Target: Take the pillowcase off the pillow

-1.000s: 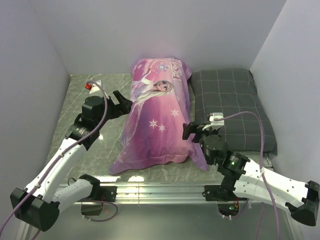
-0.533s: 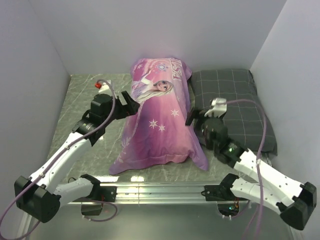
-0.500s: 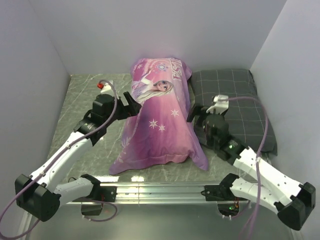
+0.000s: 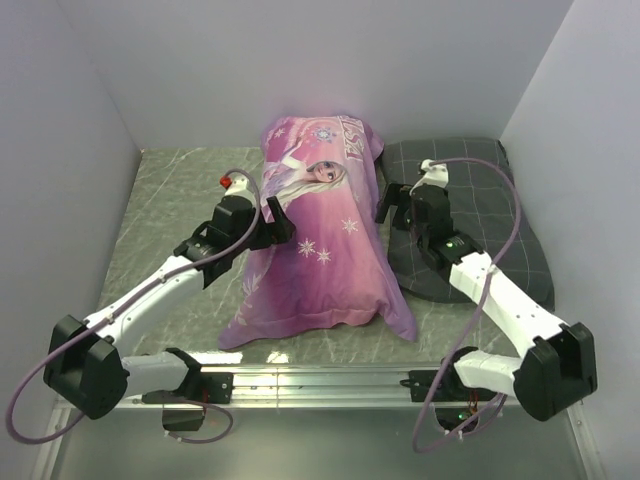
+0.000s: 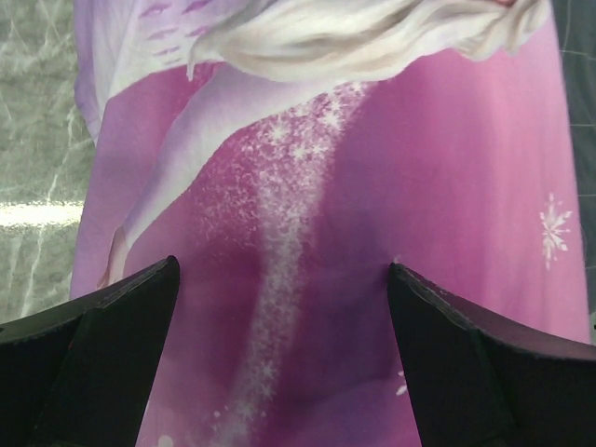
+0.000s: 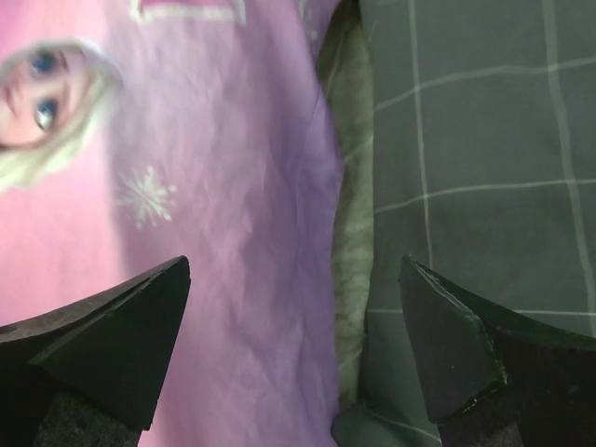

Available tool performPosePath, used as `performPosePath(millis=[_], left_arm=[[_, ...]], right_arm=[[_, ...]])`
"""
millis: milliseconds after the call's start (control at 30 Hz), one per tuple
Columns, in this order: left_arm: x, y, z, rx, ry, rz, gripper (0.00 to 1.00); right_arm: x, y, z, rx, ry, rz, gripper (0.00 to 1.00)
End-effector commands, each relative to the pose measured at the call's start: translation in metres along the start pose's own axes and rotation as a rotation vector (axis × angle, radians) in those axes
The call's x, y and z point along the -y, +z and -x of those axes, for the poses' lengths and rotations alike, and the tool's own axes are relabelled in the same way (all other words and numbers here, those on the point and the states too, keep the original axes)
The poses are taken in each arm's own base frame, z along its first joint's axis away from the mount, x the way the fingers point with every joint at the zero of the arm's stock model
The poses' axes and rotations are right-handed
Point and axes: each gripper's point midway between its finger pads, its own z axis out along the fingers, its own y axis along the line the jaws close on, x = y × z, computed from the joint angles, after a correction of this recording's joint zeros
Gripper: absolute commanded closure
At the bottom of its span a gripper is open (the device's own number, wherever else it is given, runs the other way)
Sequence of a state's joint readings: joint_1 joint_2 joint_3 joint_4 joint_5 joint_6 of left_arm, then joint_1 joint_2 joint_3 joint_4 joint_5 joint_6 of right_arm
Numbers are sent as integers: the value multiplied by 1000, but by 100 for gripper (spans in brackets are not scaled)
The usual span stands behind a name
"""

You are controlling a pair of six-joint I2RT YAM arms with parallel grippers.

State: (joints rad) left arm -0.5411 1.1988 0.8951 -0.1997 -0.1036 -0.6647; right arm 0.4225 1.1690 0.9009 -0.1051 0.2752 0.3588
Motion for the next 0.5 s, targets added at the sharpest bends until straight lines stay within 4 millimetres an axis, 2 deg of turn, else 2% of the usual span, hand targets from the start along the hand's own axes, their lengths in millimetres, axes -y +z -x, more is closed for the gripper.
performPosePath(millis=[0, 200, 333, 433, 467], left_arm=[[7, 5, 8, 41, -15, -22, 3], [-2, 17, -7, 8, -30, 7, 5], [-10, 22, -17, -2, -44, 24, 7], [-19, 29, -27, -19, -52, 54, 12], [-22, 31, -31, -26, -53, 66, 18]], right_arm=[[-18, 7, 6, -13, 26, 86, 0], [-20, 22, -4, -45, 27, 90, 0], [-24, 33, -18, -88, 27, 110, 0], [-35, 39, -35, -135, 44, 167, 0], [-35, 42, -43, -158, 48, 173, 0]])
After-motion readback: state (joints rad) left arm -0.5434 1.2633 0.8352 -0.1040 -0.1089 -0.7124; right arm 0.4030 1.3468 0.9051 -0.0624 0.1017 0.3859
